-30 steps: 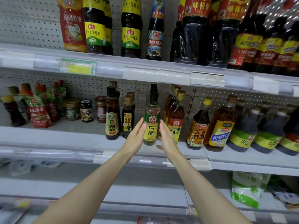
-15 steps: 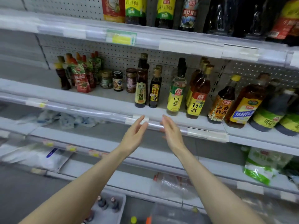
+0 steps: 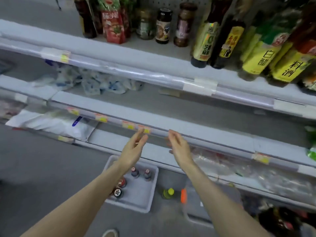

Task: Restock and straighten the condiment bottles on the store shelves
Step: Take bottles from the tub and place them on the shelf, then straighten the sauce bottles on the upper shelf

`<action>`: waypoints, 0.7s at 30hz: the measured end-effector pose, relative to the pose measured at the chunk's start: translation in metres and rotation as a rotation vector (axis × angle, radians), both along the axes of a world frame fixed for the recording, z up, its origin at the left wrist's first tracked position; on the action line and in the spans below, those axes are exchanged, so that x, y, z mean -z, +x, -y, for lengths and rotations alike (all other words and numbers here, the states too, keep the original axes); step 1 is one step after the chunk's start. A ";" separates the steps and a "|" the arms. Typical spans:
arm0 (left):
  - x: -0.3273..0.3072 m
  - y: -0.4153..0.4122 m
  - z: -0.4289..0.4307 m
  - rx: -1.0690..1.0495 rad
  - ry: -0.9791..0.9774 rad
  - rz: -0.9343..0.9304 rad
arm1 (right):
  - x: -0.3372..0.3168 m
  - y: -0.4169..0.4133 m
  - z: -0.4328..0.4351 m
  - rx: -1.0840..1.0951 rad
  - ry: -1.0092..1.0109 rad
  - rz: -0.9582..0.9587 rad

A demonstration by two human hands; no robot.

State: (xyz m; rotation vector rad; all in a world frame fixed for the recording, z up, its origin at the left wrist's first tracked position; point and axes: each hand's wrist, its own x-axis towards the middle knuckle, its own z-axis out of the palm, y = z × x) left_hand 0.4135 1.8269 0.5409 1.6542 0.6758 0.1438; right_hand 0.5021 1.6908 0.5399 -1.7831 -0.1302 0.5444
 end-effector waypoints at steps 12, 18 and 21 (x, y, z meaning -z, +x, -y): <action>0.224 -0.054 -0.133 0.160 -0.064 -0.305 | 0.217 -0.059 -0.108 0.150 -0.178 -0.215; 0.343 -0.061 -0.144 0.180 -0.095 -0.416 | 0.339 -0.072 -0.111 0.263 -0.265 -0.325; 0.389 -0.060 -0.142 0.132 -0.129 -0.425 | 0.396 -0.076 -0.109 0.363 -0.238 -0.364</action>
